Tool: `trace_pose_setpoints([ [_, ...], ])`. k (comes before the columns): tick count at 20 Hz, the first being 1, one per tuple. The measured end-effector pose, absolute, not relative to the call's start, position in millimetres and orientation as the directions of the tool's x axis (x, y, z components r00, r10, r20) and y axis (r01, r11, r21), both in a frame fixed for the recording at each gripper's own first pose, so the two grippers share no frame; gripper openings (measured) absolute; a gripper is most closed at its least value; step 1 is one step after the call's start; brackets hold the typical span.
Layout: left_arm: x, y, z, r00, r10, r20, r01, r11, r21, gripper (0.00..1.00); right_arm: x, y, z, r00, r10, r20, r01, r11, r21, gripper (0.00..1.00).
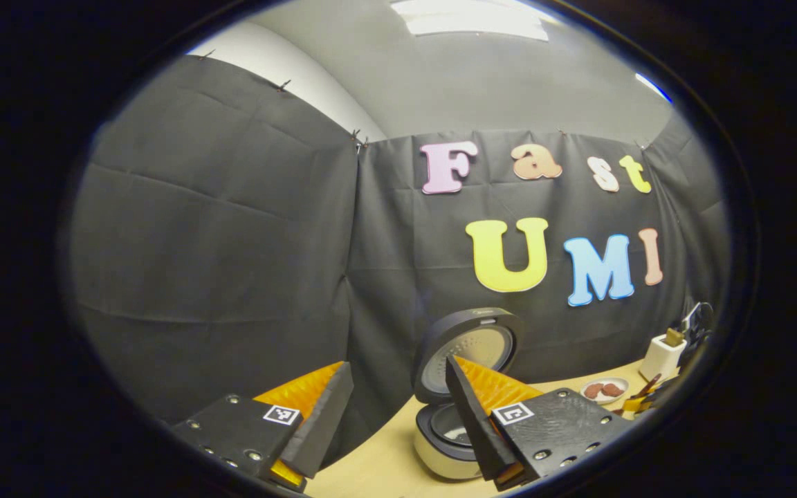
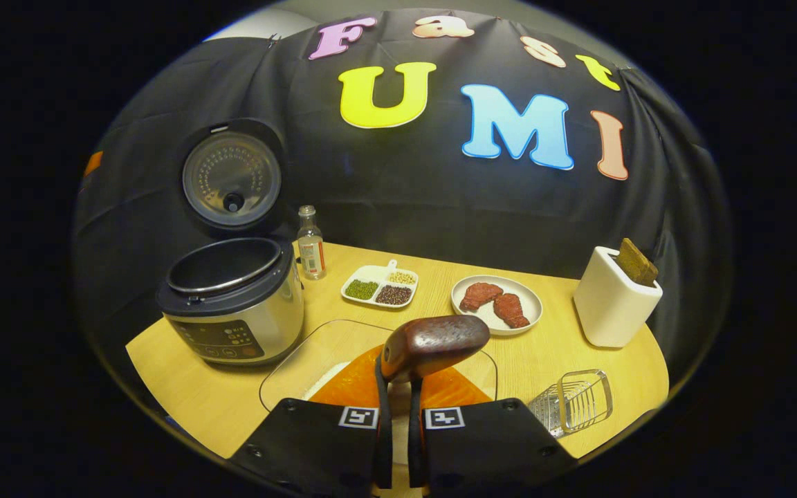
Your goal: Close the left gripper, press the button to open the rice cooker; take a wooden spoon from the chopstick holder with the right hand, scoop a spoonful of rice and pour it into the rice cooker, then put the wooden spoon back into the chopstick holder.
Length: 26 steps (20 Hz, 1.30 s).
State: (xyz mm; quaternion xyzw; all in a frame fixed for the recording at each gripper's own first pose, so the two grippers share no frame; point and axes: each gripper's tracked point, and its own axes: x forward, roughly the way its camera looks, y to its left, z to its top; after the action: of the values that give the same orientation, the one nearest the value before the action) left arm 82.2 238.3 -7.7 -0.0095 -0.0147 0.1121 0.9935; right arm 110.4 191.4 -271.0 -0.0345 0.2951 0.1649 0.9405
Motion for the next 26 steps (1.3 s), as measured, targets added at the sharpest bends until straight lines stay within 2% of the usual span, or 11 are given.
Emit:
trace_pose_setpoints([
  [5, 81, 245, -12, 0.970, 0.241, 0.018, -0.241, 0.970, -0.022, 0.84, 108, 208, -280, 0.750, 0.321, -0.579, -0.370, 0.928, 0.034, 0.11],
  [6, 81, 245, -13, 0.970, 0.244, 0.014, -0.244, 0.969, -0.026, 0.83, 106, 213, -281, 0.738, 0.338, -0.584, -0.376, 0.925, 0.061, 0.07],
  [10, 77, 245, -6, 0.968, 0.251, 0.025, -0.250, 0.967, -0.039, 0.85, 102, 218, -281, 0.710, 0.376, -0.596, -0.341, 0.923, 0.177, 0.11],
  [11, 75, 244, -6, 0.967, 0.252, 0.029, -0.250, 0.967, -0.036, 0.85, 101, 219, -283, 0.698, 0.392, -0.599, -0.326, 0.919, 0.221, 0.07],
  [12, 75, 243, -5, 0.967, 0.251, 0.031, -0.250, 0.968, -0.031, 0.84, 99, 220, -283, 0.684, 0.412, -0.602, -0.305, 0.911, 0.276, 0.10],
  [15, 73, 239, -1, 0.967, 0.252, 0.037, -0.251, 0.968, -0.024, 0.83, 99, 216, -286, 0.657, 0.456, -0.600, -0.191, 0.871, 0.452, 0.11],
  [16, 71, 238, 1, 0.967, 0.251, 0.040, -0.250, 0.968, -0.023, 0.83, 101, 212, -287, 0.653, 0.461, -0.601, -0.149, 0.856, 0.495, 0.07],
  [18, 69, 236, 5, 0.967, 0.251, 0.044, -0.251, 0.968, -0.015, 0.83, 104, 202, -293, 0.642, 0.476, -0.601, -0.053, 0.810, 0.585, 0.11],
  [22, 64, 233, 14, 0.965, 0.256, 0.055, -0.256, 0.967, -0.007, 0.83, 107, 180, -309, 0.627, 0.507, -0.591, 0.147, 0.668, 0.729, 0.11],
  [25, 62, 230, 19, 0.964, 0.257, 0.064, -0.258, 0.966, 0.004, 0.83, 110, 169, -304, 0.646, 0.535, -0.544, 0.218, 0.554, 0.804, 0.07],
  [26, 62, 227, 20, 0.965, 0.255, 0.065, -0.255, 0.967, 0.007, 0.83, 111, 166, -300, 0.654, 0.535, -0.534, 0.234, 0.528, 0.816, 0.10],
])
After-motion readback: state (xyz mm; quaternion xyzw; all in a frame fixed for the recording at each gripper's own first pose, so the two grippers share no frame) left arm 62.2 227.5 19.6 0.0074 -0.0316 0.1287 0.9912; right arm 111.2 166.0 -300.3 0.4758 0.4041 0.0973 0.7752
